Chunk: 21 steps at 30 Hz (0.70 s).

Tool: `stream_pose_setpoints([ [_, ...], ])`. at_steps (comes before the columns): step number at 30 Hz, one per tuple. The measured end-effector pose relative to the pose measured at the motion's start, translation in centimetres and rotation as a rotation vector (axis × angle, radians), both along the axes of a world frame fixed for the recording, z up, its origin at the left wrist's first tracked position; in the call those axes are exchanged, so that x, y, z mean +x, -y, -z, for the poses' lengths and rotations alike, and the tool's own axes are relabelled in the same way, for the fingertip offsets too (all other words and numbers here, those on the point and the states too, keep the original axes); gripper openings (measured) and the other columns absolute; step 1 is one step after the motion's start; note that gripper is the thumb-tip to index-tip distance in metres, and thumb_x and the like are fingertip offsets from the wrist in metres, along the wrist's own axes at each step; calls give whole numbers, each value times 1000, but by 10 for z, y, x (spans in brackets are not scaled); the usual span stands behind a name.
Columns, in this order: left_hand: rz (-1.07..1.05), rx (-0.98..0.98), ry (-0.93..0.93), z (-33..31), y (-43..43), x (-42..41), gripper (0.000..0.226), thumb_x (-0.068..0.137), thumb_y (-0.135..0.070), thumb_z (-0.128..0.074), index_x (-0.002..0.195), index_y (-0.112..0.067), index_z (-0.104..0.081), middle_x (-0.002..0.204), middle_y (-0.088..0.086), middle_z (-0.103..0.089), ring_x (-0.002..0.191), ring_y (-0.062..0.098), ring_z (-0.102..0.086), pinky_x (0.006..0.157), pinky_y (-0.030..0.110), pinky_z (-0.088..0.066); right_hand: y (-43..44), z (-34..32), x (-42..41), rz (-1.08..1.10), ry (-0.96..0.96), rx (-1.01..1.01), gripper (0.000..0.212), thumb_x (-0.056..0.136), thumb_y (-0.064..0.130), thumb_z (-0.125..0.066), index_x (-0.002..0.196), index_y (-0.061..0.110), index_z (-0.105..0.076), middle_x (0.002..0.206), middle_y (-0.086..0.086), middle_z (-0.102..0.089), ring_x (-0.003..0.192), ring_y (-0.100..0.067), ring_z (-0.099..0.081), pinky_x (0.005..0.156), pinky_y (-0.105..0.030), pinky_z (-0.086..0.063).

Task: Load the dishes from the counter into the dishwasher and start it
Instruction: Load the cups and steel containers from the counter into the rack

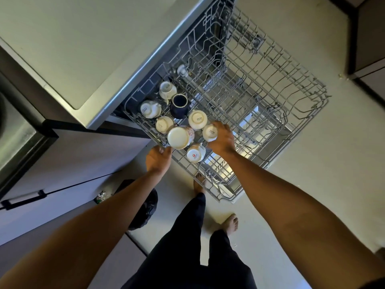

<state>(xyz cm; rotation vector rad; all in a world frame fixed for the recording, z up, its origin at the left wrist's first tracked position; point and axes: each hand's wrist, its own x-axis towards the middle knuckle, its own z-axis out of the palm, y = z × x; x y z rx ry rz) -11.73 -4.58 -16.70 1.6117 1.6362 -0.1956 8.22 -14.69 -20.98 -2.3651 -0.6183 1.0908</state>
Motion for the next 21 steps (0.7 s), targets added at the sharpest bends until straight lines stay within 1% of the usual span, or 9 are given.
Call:
stream_pose_setpoints([
  [3, 23, 3, 0, -3, 1, -1, 39, 90, -41, -51, 80, -5, -60, 75, 11, -71, 77, 27, -67, 67, 32, -48, 9, -8, 2, 46, 14, 1, 67, 76, 10, -80, 136, 23, -53, 132, -11, -50, 112, -36, -59, 85, -37, -49],
  [5, 40, -4, 14, -4, 0, -2, 39, 90, -44, -52, 82, -7, -60, 77, 11, -71, 76, 27, -68, 70, 36, -53, 15, -15, 5, 74, 23, -5, 58, 81, 14, -76, 133, 24, -55, 131, -9, -56, 113, -32, -60, 86, -36, -50],
  [7, 41, -3, 44, -9, 1, -5, 38, 86, -51, -52, 81, -14, -58, 80, 9, -72, 76, 27, -70, 74, 42, -58, 24, -24, 8, 68, 26, -36, 42, 84, 20, -72, 125, 26, -61, 125, -4, -64, 109, -29, -63, 84, -34, -52],
  [10, 78, 9, 77, -19, 4, -12, 36, 90, -47, -56, 69, -18, -54, 74, 6, -71, 74, 27, -69, 74, 40, -58, 33, -39, 13, 54, -6, -44, 24, 85, 28, -71, 108, 27, -67, 115, 1, -71, 103, -25, -67, 86, -37, -56],
  [12, 131, 42, 80, -31, 9, -18, 39, 91, -46, -55, 65, -17, -55, 70, 5, -70, 71, 26, -68, 71, 41, -58, 42, -52, 12, 42, -12, -29, 19, 85, 30, -72, 103, 28, -68, 113, 3, -72, 102, -21, -67, 84, -32, -54],
  [14, 205, 78, 62, -40, 13, -23, 32, 93, -37, -56, 67, -19, -57, 71, 3, -69, 71, 25, -66, 70, 35, -56, 48, -61, 11, 27, -9, -27, 16, 84, 32, -71, 100, 31, -69, 111, 5, -72, 101, -19, -67, 82, -28, -52],
  [17, 278, 149, 90, -63, 30, -32, 23, 93, -25, -60, 70, -23, -58, 67, -3, -62, 71, 22, -62, 66, 28, -47, 59, -83, 3, -44, 30, -9, 7, 85, 30, -68, 91, 33, -67, 109, -1, -72, 100, -23, -67, 83, -30, -54],
  [18, 295, 170, 104, -67, 34, -37, 20, 93, -24, -61, 73, -22, -60, 66, -4, -61, 71, 23, -62, 66, 28, -46, 62, -88, 1, -71, 48, 3, 6, 86, 28, -67, 92, 31, -68, 108, -2, -72, 98, -25, -66, 82, -30, -53],
  [21, 293, 251, 78, -83, 54, -61, 18, 91, -27, -61, 77, -17, -64, 73, 2, -65, 73, 28, -63, 66, 33, -49, 73, -104, -13, -140, 63, 42, 9, 86, 27, -68, 95, 28, -71, 108, -5, -70, 94, -26, -67, 74, -27, -50],
])
